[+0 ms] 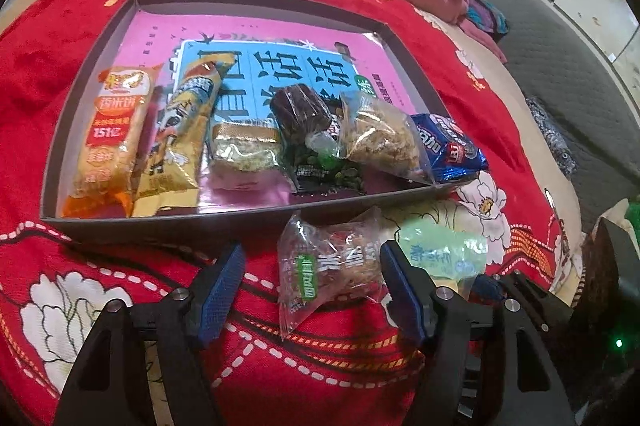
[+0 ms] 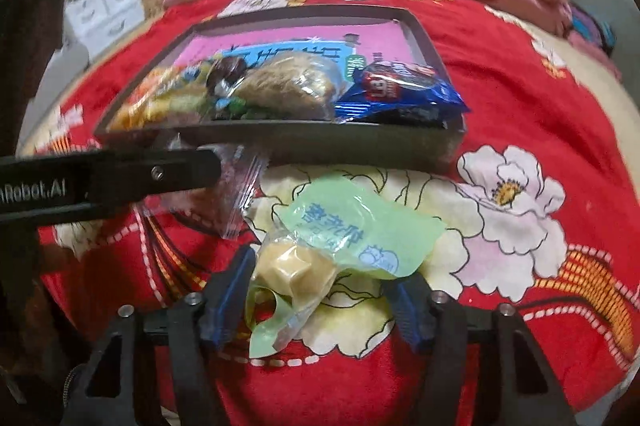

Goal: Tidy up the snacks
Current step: 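Grasp the clear green-label bag with the left tool while the right tool grasps the pale green bag, then carry the clear bag over the tray with the left tool while the right tool carries the pale green bag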

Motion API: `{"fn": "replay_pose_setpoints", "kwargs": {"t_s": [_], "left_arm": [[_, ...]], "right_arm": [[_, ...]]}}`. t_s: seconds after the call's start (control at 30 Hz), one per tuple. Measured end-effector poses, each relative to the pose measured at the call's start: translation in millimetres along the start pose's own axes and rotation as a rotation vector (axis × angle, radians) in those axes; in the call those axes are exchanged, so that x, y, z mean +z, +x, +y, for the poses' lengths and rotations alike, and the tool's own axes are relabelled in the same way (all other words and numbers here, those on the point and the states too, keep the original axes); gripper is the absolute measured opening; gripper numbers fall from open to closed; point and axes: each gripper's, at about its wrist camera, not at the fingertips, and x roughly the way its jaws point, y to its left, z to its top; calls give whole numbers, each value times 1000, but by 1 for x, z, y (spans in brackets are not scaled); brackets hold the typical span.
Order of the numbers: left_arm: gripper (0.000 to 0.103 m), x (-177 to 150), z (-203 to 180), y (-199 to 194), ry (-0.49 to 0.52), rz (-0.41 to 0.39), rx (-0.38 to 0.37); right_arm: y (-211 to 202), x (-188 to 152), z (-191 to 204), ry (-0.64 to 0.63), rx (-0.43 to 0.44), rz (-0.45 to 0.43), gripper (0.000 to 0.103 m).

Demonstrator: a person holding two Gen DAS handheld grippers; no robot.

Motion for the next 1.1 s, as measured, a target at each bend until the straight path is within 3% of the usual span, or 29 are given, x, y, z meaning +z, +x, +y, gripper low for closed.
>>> {"fn": "replay_pose_setpoints", "kwargs": {"t_s": [0.13,0.33,0.4,0.43,0.7,0.93,1.1], "left_arm": [[71,0,-5,5,12,7,-3],[68,-2,-15,14,43,18,-8],[54,-2,-17,15,46,18,-14],[53,-2,-17,16,45,20,-21],[51,-1,-10,2,33,-12,-47],[51,6,5,-41,13,-118,-34],[51,17,23,-69,2,-204,45]], "right_arm": [[-5,-2,-3,-10,9,-1,37],[-16,-5,-28,102,89,-3,37],[-22,-5,-34,124,102,-25,37],[-24,-5,-36,130,106,-31,37],[-49,1,-43,171,161,-135,37],[-62,20,-35,124,194,-227,37],[-57,34,-35,125,196,-244,37]]}}
